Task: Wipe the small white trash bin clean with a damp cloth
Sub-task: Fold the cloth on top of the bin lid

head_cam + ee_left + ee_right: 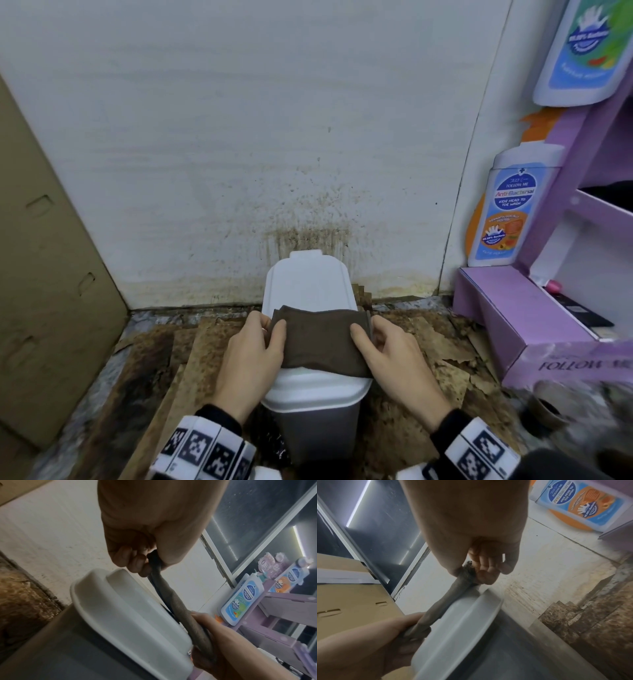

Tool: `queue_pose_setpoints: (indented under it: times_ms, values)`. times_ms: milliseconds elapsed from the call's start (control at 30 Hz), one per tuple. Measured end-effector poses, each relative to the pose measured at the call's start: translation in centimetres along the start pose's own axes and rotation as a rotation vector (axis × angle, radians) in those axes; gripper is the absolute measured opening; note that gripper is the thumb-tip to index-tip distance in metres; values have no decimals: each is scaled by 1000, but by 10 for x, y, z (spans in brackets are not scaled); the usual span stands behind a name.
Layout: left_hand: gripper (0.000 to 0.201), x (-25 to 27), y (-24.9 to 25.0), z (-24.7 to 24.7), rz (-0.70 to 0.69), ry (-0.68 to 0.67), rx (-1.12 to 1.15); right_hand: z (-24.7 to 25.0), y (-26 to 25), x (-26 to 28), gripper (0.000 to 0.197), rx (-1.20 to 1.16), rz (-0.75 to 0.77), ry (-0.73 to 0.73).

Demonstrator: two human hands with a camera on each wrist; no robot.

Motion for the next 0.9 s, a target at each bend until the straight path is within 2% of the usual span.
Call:
queue_pose_setpoints:
  times_ms: [133,233,367,467,600,700,800,900]
  values:
    - [28,4,11,1,-32,-31,71,15,-4,-3,47,-38,20,25]
    - [28,2,23,-2,-52,-58,185,40,-14,-5,33,-78,44,14]
    - [32,4,55,-11,-89,-124,314,93,-33,-6,24,-48,66,13]
    - [33,10,88,-23,-150,-184,340,142,-37,-3,28,-18,60,-18]
    - [36,22,132,-50,-222,-318,381,201,-16,12,49,58,27,-33]
    - [32,31,161,-79,-301,-400,350,235,9,30,33,-70,-7,19]
    - [30,37,190,-113,-408,-460,263,263,44,54,45,-39,-40,92]
    - [26,41,214,-160,-479,-544,174,283,87,83,27,-107,-127,192]
Point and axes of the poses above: each hand's wrist, its own x-axis away from the middle knuckle, its own z-axis out of the back of the hand, y = z × x, the point moved 1 cm from there along -x, towards the middle knuckle, and after that the axes turned 6 degrees about z, right-handed, at the moved point
